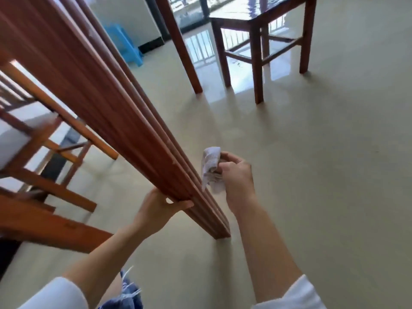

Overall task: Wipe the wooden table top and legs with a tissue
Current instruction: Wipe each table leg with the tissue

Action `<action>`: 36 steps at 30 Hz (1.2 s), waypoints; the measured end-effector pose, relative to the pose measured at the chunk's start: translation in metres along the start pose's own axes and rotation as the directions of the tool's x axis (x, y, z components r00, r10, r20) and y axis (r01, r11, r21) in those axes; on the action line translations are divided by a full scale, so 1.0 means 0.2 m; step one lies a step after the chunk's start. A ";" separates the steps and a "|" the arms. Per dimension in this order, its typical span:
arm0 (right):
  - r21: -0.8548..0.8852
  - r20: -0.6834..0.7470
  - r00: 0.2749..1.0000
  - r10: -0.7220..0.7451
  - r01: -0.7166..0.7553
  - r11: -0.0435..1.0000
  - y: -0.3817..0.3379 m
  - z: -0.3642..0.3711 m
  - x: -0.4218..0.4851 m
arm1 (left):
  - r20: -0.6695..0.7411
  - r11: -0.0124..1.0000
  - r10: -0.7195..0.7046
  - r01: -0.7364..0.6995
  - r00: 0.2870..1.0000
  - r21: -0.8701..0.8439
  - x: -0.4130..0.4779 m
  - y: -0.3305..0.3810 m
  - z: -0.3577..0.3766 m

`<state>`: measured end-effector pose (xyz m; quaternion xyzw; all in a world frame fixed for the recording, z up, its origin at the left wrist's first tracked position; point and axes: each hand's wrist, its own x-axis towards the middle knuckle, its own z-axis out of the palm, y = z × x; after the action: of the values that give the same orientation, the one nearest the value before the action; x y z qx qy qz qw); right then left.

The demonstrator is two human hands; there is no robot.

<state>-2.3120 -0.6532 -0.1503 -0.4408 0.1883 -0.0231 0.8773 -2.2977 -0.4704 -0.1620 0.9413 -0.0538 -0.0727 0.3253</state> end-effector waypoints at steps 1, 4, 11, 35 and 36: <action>-0.029 0.045 0.999 -0.028 0.030 0.999 -0.05 0.04 -0.01 | 0.044 0.995 -0.044 0.047 0.998 -0.086 -0.01 0.03 -0.02; -0.044 0.206 0.960 -0.188 0.201 0.979 -0.21 0.19 -0.08 | 0.158 0.865 -0.081 0.148 0.984 -0.479 -0.09 0.20 -0.10; -0.141 0.386 0.641 -0.664 0.752 0.644 -0.30 0.42 -0.23 | -0.097 0.478 -0.303 0.063 0.948 -0.876 -0.18 0.33 -0.24; -0.268 0.447 0.736 -0.508 0.652 0.709 -0.38 0.44 -0.13 | -0.045 0.795 -0.365 0.286 0.930 -0.534 -0.18 0.48 -0.28; -0.214 0.459 0.719 -0.522 0.660 0.721 -0.44 0.47 -0.15 | -0.053 0.799 -0.374 0.293 0.926 -0.525 -0.18 0.48 -0.28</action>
<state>-2.2961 -0.6280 -0.0210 -0.6276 -0.1315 -0.1894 0.7436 -2.3278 -0.5070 -0.0546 0.8194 0.1596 -0.0677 0.5464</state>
